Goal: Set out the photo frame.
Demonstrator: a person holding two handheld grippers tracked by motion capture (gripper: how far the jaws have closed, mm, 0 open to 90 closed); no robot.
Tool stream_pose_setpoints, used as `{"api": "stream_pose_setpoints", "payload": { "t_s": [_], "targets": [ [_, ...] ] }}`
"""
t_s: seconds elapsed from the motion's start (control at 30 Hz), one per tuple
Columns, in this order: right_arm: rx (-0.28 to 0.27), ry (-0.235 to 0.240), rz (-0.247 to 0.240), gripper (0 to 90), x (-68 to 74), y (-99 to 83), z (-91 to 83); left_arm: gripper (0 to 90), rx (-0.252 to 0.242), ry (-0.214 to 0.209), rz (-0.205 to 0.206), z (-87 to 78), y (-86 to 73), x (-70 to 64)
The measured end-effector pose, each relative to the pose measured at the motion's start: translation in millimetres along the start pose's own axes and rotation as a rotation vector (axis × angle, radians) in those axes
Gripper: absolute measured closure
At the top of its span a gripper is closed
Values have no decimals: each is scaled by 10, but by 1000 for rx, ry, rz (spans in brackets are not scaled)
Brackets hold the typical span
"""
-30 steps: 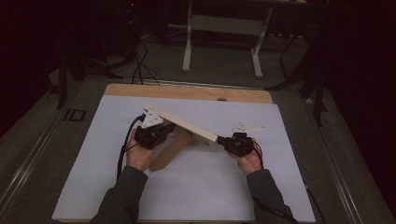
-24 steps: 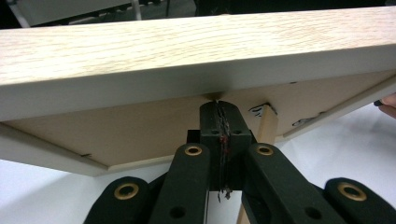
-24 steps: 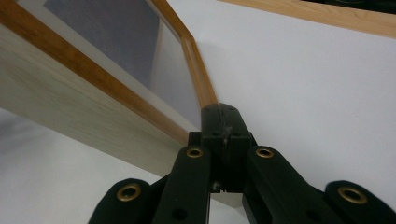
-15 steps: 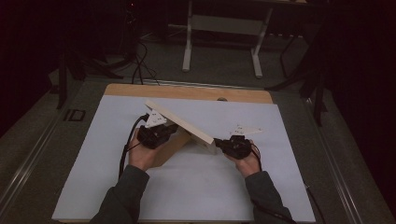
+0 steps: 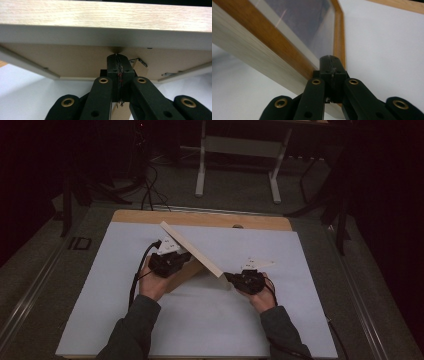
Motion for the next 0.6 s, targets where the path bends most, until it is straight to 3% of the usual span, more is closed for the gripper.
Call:
{"api": "stream_pose_setpoints", "payload": {
  "t_s": [0.43, 0.6],
  "targets": [
    [6, 8, -23, 900, 90, -18, 18, 900, 0, -30, 9, -3, 6, 14],
    [-2, 19, -32, 900, 120, 6, -28, 900, -20, -44, -22, -78, 51, 81]
  ]
}}
Point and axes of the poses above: each handheld gripper's, and its own axes: z roughly forward along the jaws, y roughly out of its top, x roughly to its left, the point moved 10 cm from there along z, roughly forward along the jaws
